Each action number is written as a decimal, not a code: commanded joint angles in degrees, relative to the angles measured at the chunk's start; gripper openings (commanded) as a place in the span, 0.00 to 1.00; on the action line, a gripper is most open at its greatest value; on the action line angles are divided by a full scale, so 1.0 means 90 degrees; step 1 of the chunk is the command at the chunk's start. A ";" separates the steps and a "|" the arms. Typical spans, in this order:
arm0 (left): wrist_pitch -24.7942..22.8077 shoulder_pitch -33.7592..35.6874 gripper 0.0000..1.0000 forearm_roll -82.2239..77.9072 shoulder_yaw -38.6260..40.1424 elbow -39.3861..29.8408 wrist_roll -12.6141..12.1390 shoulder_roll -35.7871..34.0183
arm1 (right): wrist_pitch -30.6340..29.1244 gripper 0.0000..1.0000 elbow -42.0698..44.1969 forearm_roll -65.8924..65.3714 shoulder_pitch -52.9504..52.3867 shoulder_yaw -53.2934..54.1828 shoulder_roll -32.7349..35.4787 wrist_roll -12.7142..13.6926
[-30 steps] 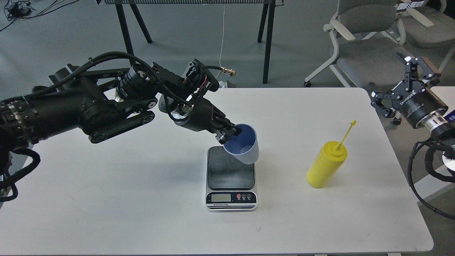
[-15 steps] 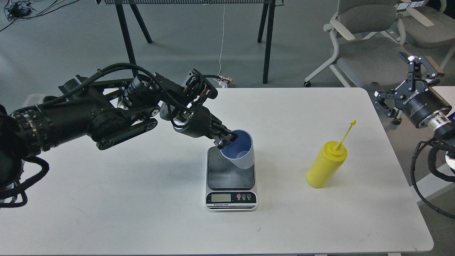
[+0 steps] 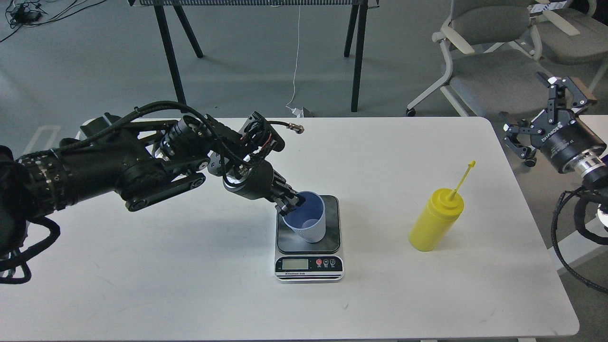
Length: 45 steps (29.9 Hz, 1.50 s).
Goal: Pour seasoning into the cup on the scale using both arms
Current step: 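Release the blue cup on the scale and lift the left gripper, then retract the left arm upward and bring the right gripper in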
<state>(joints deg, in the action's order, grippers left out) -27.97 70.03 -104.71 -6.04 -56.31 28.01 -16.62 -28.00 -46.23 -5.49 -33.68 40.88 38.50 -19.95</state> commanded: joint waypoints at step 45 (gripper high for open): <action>-0.0003 0.0394 0.99 0.8021 0.1618 0.1041 -0.0001 -0.2099 | 0.0000 0.99 -0.1943 0.4974 0.2558 -0.0011 0.2460 0.1289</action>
<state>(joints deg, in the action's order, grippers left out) -28.00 75.11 -33.70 6.19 -49.40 27.99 -35.61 -28.00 -63.11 34.30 -17.28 40.61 59.57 -7.75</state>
